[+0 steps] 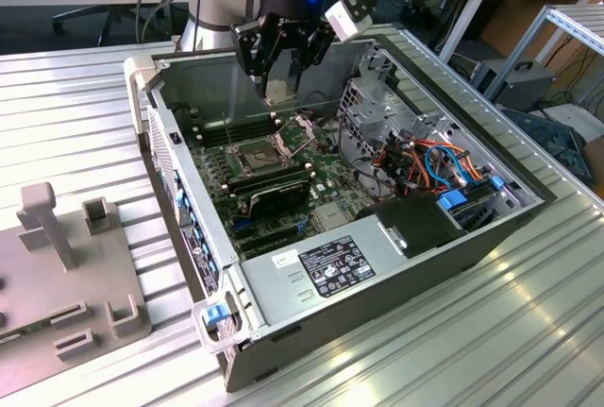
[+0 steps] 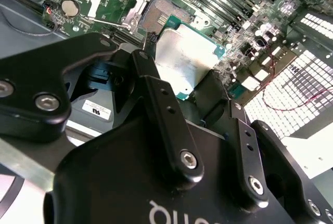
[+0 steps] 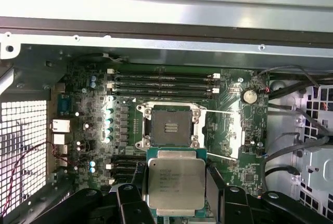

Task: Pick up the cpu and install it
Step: 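Pick up the cpu and move it towards the insertion slot, then place the cpu into insertion slot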

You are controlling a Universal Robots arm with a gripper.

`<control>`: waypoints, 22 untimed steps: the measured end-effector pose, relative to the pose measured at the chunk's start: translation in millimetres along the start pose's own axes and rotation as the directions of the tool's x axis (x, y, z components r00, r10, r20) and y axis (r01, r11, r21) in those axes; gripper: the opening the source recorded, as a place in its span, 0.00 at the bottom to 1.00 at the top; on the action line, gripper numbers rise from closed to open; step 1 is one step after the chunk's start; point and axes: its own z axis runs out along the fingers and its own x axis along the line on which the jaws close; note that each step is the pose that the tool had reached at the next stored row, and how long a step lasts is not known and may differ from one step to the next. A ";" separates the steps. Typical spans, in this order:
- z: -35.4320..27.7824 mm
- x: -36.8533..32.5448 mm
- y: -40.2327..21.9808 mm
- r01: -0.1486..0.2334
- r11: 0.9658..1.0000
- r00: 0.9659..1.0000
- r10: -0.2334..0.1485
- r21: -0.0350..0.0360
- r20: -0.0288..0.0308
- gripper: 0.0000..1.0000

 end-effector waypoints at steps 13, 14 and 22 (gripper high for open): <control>11.0 0.0 2.2 0.000 1.000 1.000 0.000 0.000 0.000 0.55; 14.4 0.0 2.2 0.000 1.000 1.000 0.000 0.000 0.000 0.55; 18.2 0.0 2.2 0.000 1.000 1.000 0.000 0.000 0.000 0.55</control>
